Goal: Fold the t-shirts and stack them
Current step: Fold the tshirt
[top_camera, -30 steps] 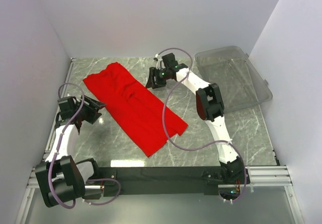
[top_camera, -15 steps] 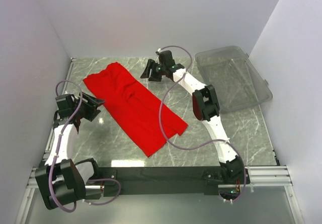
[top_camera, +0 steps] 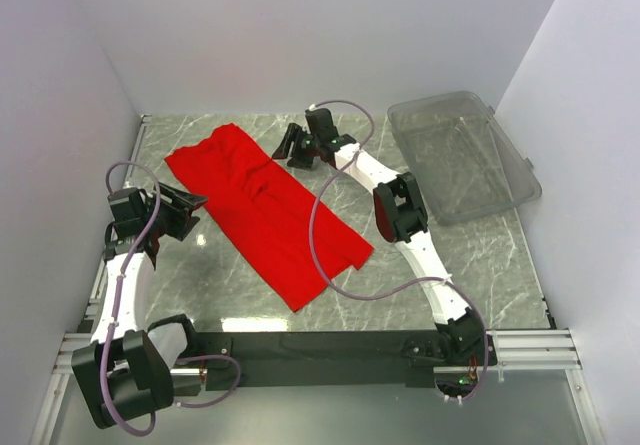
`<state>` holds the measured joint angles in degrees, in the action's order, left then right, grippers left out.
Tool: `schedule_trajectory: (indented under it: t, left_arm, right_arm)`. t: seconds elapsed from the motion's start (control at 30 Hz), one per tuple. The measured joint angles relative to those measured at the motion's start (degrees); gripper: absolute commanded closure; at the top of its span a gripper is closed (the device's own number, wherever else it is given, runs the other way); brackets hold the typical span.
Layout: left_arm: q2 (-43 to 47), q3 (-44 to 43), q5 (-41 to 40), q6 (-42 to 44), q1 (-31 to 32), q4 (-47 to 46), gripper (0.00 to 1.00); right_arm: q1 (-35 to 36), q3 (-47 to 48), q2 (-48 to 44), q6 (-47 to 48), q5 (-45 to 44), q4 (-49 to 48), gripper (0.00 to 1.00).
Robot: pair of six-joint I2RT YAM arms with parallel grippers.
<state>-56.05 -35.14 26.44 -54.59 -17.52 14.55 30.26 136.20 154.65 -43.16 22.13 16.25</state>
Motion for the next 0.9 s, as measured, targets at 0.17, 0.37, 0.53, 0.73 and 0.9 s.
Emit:
schedule_trajectory:
  t: [0.17, 0.37, 0.53, 0.73, 0.9]
  left_arm:
    - [0.52, 0.02, -0.35, -0.24, 0.00, 0.48, 0.31]
    - [1.55, 0.02, -0.37, -0.59, 0.00, 0.52, 0.30]
    - [2.16, 0.02, -0.37, -0.61, 0.00, 0.94, 0.31]
    - [2.95, 0.07, -0.37, -0.61, 0.00, 1.25, 0.31]
    - [3.15, 0.24, -0.37, -0.66, 0.04, 1.25, 0.31]
  right_arm:
    - [0.17, -0.17, 0.02, -0.94, 0.35, 0.48, 0.36]
    - [0.42, -0.96, 0.02, -1.18, 1.88, 0.50, 0.43]
    - [0.52, -1.57, 0.00, -1.51, 2.56, 0.55, 0.49]
    - [0.52, -2.36, -0.24, -1.29, 2.80, 0.90, 0.55]
    - [0.52, -3.63, -0.96, -0.81, 3.43, 1.18, 0.57]
